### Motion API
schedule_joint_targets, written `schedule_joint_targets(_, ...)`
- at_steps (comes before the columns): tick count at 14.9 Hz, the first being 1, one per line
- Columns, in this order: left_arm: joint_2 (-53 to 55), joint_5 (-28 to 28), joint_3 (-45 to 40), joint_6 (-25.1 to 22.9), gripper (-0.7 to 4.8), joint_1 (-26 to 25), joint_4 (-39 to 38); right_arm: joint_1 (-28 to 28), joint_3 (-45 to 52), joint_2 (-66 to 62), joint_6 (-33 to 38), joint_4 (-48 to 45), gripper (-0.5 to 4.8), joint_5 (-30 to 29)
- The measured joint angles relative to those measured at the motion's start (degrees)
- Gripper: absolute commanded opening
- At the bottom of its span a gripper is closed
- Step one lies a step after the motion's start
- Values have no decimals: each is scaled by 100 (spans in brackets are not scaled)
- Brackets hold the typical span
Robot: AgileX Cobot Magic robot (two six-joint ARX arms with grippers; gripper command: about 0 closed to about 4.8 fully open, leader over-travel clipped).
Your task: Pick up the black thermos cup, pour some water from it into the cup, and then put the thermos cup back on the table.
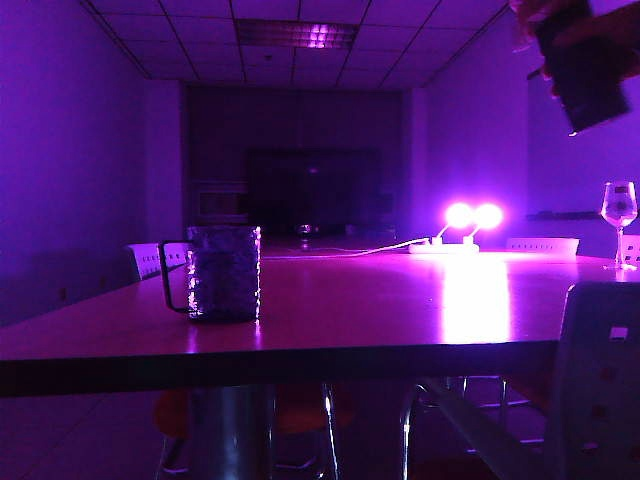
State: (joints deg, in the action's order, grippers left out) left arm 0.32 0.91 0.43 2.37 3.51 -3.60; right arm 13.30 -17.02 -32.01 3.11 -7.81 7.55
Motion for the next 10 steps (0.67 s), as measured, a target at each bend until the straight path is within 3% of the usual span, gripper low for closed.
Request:
schedule_joint_targets(2, 0, -4, 0, 0, 5, 0, -2, -9, 787, 619, -4, -776, -6, 57)
schedule_joint_targets(4, 0, -4, 0, 0, 5, 0, -2, -9, 1410, 1268, -2, -938, -6, 35)
schedule_joint_targets(6, 0, -4, 0, 0, 5, 2, -4, -70, 1659, 2116, 7, -398, -6, -68)
schedule_joint_targets(10, 0, -4, 0, 0, 5, 2, -7, -807, 1659, 3117, 4, 345, -6, -269)
